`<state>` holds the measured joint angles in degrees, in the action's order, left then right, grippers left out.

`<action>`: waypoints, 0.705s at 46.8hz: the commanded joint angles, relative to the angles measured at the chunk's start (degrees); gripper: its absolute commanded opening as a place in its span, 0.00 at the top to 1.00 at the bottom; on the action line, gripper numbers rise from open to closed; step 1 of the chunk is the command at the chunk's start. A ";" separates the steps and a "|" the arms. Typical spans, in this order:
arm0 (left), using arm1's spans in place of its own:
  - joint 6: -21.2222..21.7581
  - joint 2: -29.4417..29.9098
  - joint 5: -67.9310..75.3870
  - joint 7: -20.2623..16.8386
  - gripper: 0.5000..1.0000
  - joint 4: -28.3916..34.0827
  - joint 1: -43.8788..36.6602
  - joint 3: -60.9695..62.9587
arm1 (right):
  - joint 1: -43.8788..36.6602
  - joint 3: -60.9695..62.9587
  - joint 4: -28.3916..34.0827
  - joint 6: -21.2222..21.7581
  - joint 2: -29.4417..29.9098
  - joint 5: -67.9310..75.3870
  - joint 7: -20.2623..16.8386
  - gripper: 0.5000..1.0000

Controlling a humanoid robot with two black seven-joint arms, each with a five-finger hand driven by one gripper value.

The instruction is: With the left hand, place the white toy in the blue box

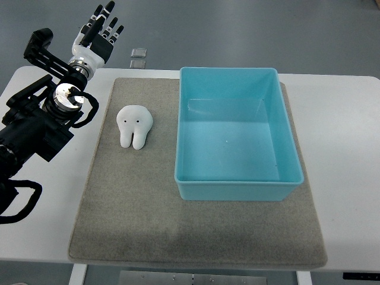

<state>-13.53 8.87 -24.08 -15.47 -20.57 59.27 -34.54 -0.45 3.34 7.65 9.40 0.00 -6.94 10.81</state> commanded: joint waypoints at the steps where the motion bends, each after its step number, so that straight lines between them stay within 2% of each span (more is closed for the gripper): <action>1: -0.01 0.18 0.00 0.00 0.02 0.00 0.05 0.00 | 0.01 0.00 0.00 0.00 0.00 0.00 0.00 0.13; 19: -0.01 0.89 1.14 0.09 0.04 -0.79 -0.12 1.14 | 0.01 0.00 0.00 0.00 0.00 0.00 0.00 0.13; 33: 0.43 2.99 14.40 0.26 0.07 -3.34 0.23 2.55 | 0.01 0.00 0.00 0.00 0.00 0.00 0.00 0.13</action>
<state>-13.07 11.84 -13.01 -15.30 -23.88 59.08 -32.01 -0.45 3.34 7.65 9.41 0.00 -6.94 10.81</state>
